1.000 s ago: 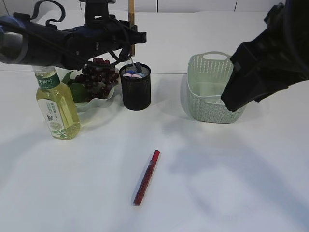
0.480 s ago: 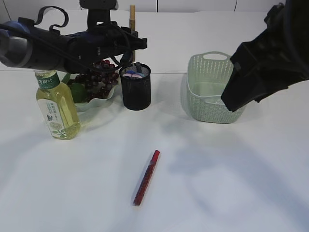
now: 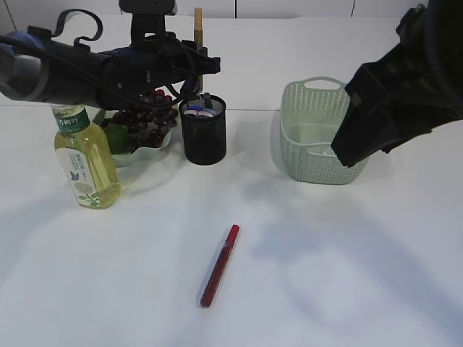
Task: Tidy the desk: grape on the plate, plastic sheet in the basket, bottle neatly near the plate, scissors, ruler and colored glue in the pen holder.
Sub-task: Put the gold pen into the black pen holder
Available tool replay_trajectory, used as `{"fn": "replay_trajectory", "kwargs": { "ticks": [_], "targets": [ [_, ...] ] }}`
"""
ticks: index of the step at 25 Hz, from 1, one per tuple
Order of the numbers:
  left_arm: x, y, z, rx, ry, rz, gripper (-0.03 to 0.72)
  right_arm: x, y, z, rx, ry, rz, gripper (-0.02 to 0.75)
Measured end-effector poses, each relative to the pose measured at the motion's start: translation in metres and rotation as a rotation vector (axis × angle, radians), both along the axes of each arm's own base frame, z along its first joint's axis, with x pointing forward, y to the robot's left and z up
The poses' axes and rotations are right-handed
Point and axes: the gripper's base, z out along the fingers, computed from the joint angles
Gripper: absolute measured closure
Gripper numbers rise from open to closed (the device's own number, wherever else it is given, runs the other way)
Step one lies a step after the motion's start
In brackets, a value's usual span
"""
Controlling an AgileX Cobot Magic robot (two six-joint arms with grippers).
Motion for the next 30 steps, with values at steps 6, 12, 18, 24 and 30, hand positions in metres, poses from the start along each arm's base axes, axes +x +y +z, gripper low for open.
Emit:
{"fn": "replay_trajectory", "kwargs": {
  "ticks": [6, 12, 18, 24, 30],
  "targets": [
    [0.000, 0.000, 0.000, 0.001, 0.002, 0.000, 0.519, 0.000, 0.000, 0.000, 0.000, 0.000, 0.000, 0.321],
    [0.000, 0.000, -0.001, 0.006, 0.015, 0.000, 0.485, 0.000, 0.000, 0.000, 0.000, 0.000, 0.000, 0.321],
    [-0.010, 0.004, 0.025, 0.033, 0.072, -0.005, 0.482, 0.000, 0.000, 0.000, 0.000, 0.000, 0.000, 0.321],
    [-0.047, 0.008, 0.070, 0.145, 0.260, -0.042, 0.481, 0.000, 0.000, 0.000, 0.000, 0.000, 0.000, 0.321],
    [-0.106, -0.002, 0.096, 0.298, 0.535, -0.128, 0.465, 0.000, 0.001, 0.000, 0.010, 0.006, -0.005, 0.321]
  ]
}}
